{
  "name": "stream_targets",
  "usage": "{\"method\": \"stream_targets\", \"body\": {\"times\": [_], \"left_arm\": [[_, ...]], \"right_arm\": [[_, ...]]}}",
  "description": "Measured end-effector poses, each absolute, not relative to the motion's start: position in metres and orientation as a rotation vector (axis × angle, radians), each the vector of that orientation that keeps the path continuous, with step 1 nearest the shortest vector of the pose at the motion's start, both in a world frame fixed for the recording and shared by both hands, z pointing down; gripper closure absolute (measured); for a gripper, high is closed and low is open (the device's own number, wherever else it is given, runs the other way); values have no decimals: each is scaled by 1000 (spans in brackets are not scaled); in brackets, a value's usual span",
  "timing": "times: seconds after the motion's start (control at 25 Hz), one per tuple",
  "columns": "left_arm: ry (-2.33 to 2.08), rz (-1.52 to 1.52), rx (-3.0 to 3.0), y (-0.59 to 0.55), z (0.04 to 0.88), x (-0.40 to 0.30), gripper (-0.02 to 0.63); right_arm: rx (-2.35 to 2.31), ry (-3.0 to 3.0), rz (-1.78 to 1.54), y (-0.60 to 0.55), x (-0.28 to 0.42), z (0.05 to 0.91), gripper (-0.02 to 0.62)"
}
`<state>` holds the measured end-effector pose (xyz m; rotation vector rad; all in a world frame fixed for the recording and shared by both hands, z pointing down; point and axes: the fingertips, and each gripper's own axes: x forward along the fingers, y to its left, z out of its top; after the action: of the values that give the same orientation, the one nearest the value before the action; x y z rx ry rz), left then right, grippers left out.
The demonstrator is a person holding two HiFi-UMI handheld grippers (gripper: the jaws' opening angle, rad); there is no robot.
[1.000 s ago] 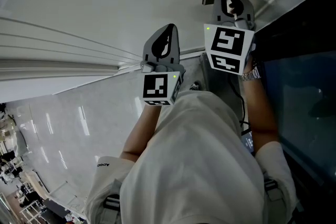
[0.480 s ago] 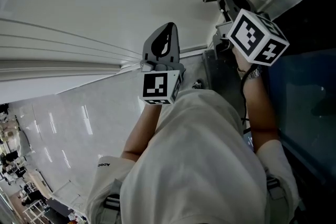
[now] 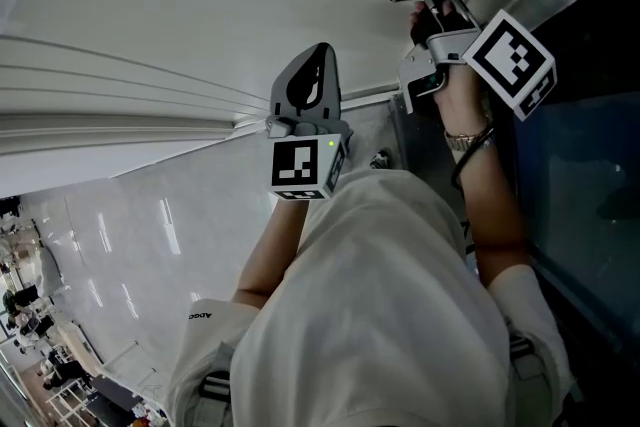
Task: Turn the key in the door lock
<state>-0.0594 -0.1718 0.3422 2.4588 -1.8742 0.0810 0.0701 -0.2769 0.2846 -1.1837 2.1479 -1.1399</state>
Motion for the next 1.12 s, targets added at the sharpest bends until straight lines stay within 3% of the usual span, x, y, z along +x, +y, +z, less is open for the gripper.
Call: {"method": "stream_targets", "body": {"times": [0.44, 0.8, 1.12], "left_arm": [[-1887, 66, 2456, -166, 342, -66, 600], [-1889, 65, 2441, -173, 345, -71, 600], [-1875, 50, 2443, -164, 345, -68, 600]], "right_arm": [[-1054, 1974, -1278, -275, 70, 289, 566], [-1235, 2317, -987, -278, 68, 286, 558], [-1511, 2752, -385, -254, 68, 283, 457]]}}
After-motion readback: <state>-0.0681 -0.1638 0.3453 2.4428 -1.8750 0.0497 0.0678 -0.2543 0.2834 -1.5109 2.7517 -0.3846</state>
